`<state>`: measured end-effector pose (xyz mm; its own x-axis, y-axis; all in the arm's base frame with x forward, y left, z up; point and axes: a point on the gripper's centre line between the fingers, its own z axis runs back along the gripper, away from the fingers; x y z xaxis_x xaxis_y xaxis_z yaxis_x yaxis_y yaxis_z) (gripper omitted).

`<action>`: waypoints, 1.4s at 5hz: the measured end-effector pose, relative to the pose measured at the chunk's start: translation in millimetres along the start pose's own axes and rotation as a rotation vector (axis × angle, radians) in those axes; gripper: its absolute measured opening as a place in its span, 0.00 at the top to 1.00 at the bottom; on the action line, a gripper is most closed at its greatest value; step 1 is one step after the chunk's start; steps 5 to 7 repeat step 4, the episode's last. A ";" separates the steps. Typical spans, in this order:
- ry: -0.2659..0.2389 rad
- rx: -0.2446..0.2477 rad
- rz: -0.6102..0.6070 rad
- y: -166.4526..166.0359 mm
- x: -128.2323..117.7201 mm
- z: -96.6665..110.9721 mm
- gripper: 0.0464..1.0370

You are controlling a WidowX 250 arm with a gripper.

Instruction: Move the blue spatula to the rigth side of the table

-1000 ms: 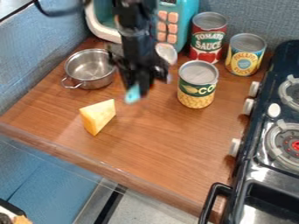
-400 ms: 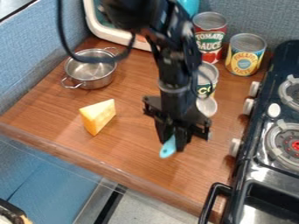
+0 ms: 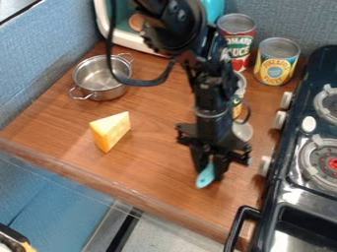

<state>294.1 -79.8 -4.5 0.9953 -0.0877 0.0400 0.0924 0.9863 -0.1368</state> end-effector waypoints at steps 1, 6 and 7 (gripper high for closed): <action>0.023 0.020 -0.004 -7.4 -3.2 -0.7 0.34; -0.033 0.189 -0.011 -25.6 -24.9 59.2 0.04; -0.033 0.189 -0.011 -25.6 -24.9 59.2 0.04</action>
